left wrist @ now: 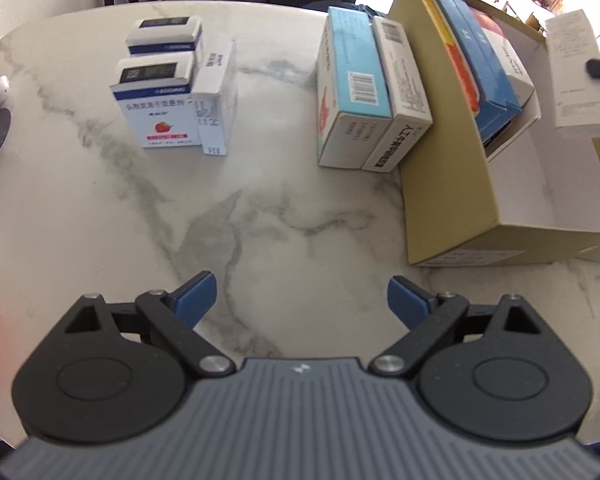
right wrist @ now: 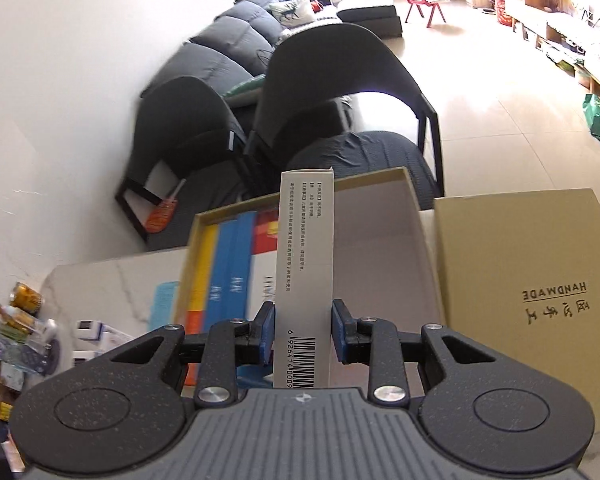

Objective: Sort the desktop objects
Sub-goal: 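Lower the long white box beside the red-topped box, open the right tool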

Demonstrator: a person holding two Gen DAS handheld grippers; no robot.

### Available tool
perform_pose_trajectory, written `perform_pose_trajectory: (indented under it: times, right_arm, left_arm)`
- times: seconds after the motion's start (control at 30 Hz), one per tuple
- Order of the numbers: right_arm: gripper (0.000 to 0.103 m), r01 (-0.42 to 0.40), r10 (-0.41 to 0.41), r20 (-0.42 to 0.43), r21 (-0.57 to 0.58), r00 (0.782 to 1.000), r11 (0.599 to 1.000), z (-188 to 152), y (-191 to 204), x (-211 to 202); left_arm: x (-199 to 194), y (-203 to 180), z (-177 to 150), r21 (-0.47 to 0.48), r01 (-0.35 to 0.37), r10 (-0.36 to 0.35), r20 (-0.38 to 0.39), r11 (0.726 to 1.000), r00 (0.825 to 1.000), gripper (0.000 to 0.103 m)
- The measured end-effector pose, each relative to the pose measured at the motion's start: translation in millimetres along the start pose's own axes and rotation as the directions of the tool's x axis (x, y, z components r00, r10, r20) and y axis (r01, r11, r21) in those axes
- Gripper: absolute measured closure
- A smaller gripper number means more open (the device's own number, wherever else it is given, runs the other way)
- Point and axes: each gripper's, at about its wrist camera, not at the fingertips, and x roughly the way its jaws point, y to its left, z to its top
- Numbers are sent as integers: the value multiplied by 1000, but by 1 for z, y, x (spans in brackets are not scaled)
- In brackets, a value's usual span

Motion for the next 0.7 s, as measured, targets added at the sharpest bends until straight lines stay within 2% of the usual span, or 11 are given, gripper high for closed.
perform_pose_trajectory:
  times: [0.3, 0.7]
  right_arm:
    - [71, 6, -10, -91, -44, 996, 999, 10, -13, 58]
    - [71, -57, 43, -208, -60, 977, 997, 27, -20, 121]
  left_arm:
    - [-2, -8, 5, -24, -39, 39, 0, 999, 999, 8]
    - [-1, -13, 6, -47, -74, 73, -16, 996, 997, 8]
